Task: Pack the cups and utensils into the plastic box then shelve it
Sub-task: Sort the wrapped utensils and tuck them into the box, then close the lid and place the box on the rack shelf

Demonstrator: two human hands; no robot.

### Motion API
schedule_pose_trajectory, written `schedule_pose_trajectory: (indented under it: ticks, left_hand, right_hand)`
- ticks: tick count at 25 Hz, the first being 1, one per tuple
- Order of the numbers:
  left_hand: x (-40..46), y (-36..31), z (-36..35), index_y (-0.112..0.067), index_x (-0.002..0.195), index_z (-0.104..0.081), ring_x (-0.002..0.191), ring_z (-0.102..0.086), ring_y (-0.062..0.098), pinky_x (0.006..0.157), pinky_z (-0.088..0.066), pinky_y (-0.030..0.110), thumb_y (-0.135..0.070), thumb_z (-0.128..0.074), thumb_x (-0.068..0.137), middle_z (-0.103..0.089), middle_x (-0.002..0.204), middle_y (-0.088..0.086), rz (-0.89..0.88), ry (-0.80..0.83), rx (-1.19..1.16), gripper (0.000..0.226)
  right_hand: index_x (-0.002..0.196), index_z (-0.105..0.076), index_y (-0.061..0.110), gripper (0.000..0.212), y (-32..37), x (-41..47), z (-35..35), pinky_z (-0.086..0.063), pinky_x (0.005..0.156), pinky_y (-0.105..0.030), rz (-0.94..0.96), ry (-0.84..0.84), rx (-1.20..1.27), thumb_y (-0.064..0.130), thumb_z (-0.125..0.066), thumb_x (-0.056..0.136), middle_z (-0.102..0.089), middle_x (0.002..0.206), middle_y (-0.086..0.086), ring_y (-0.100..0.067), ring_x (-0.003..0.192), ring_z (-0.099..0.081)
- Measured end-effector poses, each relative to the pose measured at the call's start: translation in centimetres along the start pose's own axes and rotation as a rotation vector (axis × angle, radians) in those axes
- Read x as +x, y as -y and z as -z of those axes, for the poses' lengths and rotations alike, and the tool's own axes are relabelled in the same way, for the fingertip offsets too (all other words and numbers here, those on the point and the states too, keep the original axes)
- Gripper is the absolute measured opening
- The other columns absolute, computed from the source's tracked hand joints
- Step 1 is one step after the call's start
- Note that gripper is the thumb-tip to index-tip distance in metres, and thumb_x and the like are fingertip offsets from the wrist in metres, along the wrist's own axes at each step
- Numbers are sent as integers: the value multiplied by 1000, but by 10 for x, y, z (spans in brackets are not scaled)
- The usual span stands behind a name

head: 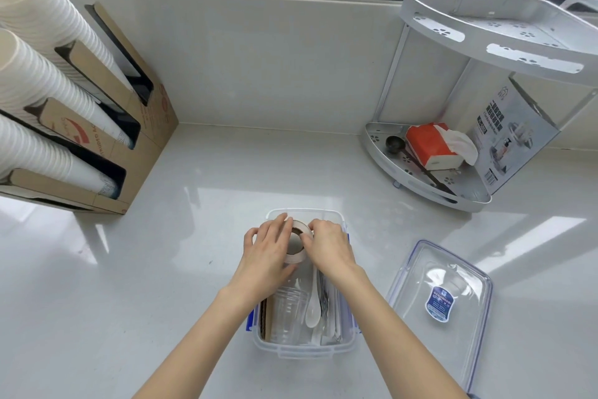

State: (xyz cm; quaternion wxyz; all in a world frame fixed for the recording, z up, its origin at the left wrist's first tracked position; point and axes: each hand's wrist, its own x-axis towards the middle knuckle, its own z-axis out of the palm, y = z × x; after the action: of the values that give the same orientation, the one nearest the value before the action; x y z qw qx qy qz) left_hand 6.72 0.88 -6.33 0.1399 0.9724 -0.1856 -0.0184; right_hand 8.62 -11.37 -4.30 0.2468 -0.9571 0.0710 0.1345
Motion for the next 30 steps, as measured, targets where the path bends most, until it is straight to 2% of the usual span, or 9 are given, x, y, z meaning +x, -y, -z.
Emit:
schedule_pose_trajectory:
  ticks: [2,5,8,10,13,17,23,26,30]
  left_hand:
    - [1,-1,2,-8,135,-36,135,-33,25,107,-25,43,-29,-59,80,-35,147,9,0,-4,-11,63]
    - [2,-3,5,-14,138,-29,138,-22,16,111,-12,37,-32,-49,85,-29,149,-1,33,78,-29,59]
    - [7,-6,12,-19,137,-30,137,-23,14,111,-10,34,-36,-48,86,-31,147,-5,61,96,-30,57]
    - [8,-13,18,-20,136,-31,135,-25,15,111,-12,33,-36,-46,87,-34,146,-4,68,90,-47,54]
    - [10,-33,26,-19,136,-33,131,-32,18,107,-21,33,-33,-44,90,-40,141,-1,24,46,-111,49]
    - [14,-74,24,-15,133,-38,128,-38,21,105,-28,31,-27,-42,91,-44,139,2,-96,26,-184,44]
    - [14,-145,0,-7,136,-31,134,-32,22,106,-26,28,-24,-36,93,-35,146,8,-172,257,-288,47]
    - [12,-168,-16,2,127,-36,128,-35,29,104,-29,33,-21,-38,91,-39,140,17,-60,404,-350,43]
    - [8,-177,-29,8,116,-38,120,-39,37,98,-34,40,-21,-39,88,-42,130,23,109,525,-356,39]
  right_hand:
    - [118,-54,1,33,-1,-2,0,-45,89,-38,9,18,-8,18,-42,94,-58,123,-21,-37,116,-52]
    - [124,-52,3,35,-2,-3,3,-45,92,-38,10,13,34,17,-42,93,-58,126,-19,-36,118,-52]
    - [127,-52,7,37,-3,-7,11,-42,97,-36,12,-26,143,17,-41,93,-59,127,-14,-33,120,-51]
    - [126,-53,10,37,-9,-13,21,-41,101,-35,16,-85,229,16,-42,92,-60,127,-11,-30,121,-51]
    - [124,-55,14,36,-27,-22,37,-43,98,-36,-15,-172,306,17,-43,90,-64,120,-8,-28,115,-55]
    - [125,-53,14,36,-74,-41,53,-45,97,-38,-152,-268,332,20,-44,91,-62,124,-10,-29,114,-55]
    - [133,-44,13,43,-152,-78,54,-39,100,-37,-456,-270,320,23,-44,91,-49,136,-17,-31,125,-46]
    - [135,-39,7,46,-171,-97,52,-37,101,-40,-566,-256,293,24,-42,93,-40,137,-22,-37,128,-39]
    - [127,-39,-8,45,-182,-109,44,-39,99,-41,-689,-237,280,23,-41,94,-35,133,-27,-41,125,-37]
